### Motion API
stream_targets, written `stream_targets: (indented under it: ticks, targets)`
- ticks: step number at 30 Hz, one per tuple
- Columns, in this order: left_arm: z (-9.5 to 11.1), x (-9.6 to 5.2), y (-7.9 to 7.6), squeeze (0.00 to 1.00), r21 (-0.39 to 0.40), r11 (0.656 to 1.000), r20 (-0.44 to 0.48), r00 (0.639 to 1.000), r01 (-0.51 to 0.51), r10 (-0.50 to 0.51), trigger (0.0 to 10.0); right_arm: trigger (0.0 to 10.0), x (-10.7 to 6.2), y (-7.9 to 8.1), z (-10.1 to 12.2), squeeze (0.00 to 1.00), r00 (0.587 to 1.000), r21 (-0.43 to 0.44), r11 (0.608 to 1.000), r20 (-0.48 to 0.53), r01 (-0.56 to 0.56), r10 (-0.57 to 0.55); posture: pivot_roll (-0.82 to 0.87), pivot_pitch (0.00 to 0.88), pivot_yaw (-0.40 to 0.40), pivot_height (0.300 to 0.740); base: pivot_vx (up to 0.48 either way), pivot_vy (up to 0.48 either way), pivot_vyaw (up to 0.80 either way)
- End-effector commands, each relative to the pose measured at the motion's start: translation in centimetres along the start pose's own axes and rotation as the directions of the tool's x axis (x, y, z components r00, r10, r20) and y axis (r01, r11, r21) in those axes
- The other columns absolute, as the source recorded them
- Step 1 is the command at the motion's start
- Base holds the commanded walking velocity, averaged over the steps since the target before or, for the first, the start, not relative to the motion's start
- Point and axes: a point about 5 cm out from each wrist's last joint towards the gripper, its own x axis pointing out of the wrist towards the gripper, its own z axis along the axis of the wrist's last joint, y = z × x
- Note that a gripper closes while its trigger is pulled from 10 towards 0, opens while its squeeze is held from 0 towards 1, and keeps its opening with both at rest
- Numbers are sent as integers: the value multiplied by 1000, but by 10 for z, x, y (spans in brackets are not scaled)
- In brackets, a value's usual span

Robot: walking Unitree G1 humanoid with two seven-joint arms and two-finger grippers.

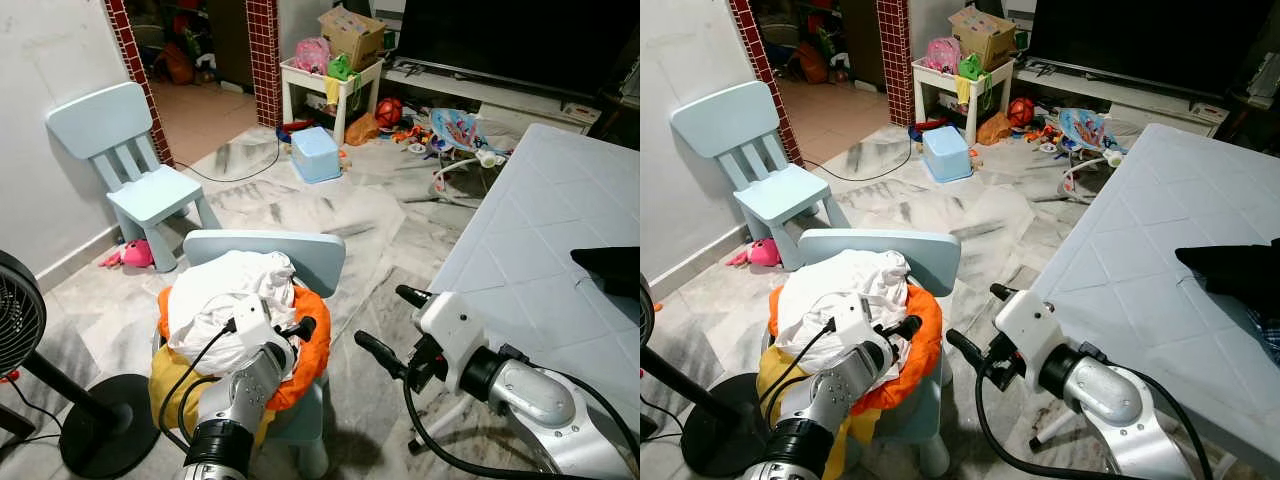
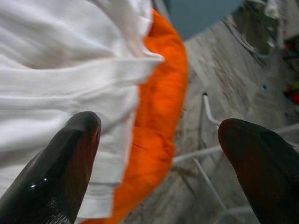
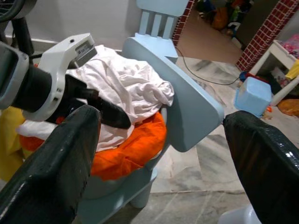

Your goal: Hang hanger

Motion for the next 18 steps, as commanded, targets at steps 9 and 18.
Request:
stream_targets:
  ticks: [9, 18]
  targets:
    - [3, -9, 10, 0, -57, 995, 80, 993, -81, 86, 10000, 10000, 6, 2, 6, 0, 998, -32, 997, 3, -68, 68, -248, 15, -38, 740, 0, 0, 0]
    - [-8, 5, 9, 0, -165, 983, -49, 996, -82, 75, 10000, 10000, 12, 5, 10, 0, 995, -51, 994, 17, -101, 102, -262, 7, -23, 740, 0, 0, 0]
